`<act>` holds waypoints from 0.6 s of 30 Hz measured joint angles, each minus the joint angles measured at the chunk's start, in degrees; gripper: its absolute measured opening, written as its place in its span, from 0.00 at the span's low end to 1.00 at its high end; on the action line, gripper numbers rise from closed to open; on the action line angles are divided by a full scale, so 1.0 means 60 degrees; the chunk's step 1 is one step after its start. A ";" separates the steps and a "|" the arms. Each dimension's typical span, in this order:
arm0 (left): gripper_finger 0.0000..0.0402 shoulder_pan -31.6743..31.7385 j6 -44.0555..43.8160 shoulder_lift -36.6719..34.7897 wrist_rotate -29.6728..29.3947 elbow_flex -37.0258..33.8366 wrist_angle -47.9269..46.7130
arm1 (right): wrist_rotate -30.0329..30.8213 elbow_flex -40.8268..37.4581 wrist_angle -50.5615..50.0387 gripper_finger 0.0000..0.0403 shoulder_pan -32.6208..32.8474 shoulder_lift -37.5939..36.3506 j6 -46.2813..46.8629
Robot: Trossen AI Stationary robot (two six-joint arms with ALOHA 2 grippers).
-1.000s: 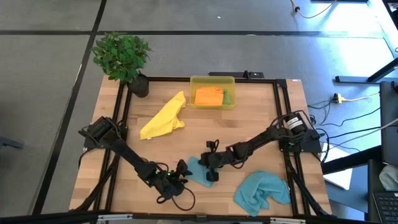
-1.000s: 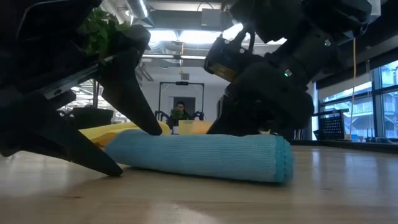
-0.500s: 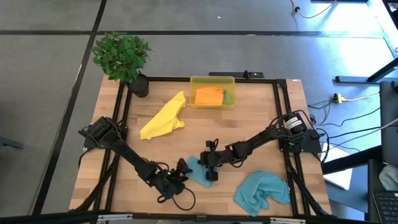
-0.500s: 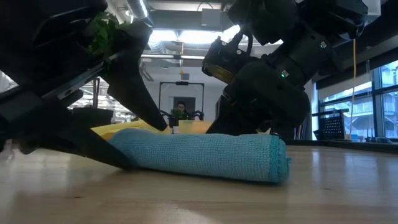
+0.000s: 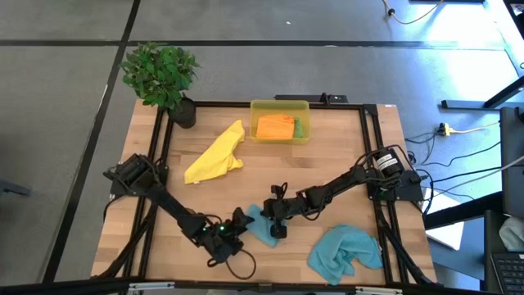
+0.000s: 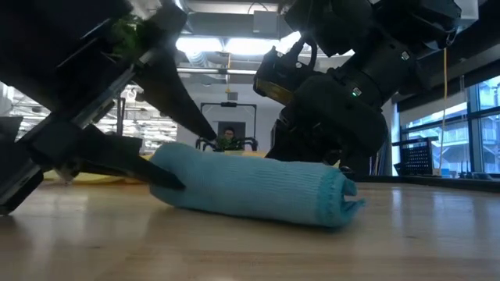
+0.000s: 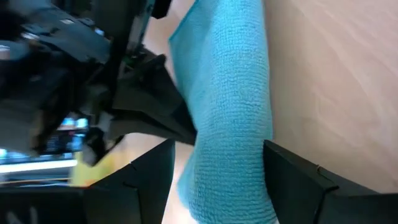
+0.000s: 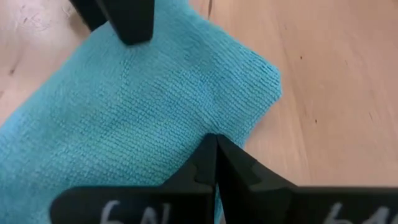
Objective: Fold microfiber towels
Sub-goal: Stack the folded top blue microfiber cloth on the top of the orange microfiber cloth
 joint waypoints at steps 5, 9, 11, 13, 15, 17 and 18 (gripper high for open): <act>0.56 -0.0281 0.0366 0.0026 -0.0557 -0.0018 0.0211 | -0.0011 -0.0005 0.0001 0.03 0.0000 0.0005 0.0000; 0.56 -0.0357 0.0354 0.0026 -0.0541 -0.0018 0.0228 | -0.0018 -0.0005 0.0001 0.02 0.0000 0.0005 -0.0002; 0.56 -0.0356 0.0295 0.0024 -0.0443 -0.0018 0.0227 | -0.0021 -0.0005 0.0001 0.02 0.0000 0.0005 -0.0001; 0.56 -0.0336 0.0141 0.0014 -0.0176 -0.0018 0.0230 | -0.0022 -0.0006 0.0001 0.03 0.0000 0.0005 0.0000; 0.56 -0.0289 0.0077 0.0004 0.0225 -0.0015 0.0257 | -0.0022 -0.0008 0.0005 0.03 0.0000 0.0008 0.0018; 0.56 -0.0267 0.0050 -0.0003 0.0493 -0.0011 0.0262 | -0.0025 -0.0008 0.0004 0.04 0.0000 0.0008 0.0025; 0.56 -0.0266 0.0007 -0.0006 0.0545 -0.0011 0.0261 | -0.0025 -0.0008 0.0005 0.04 0.0000 0.0008 0.0025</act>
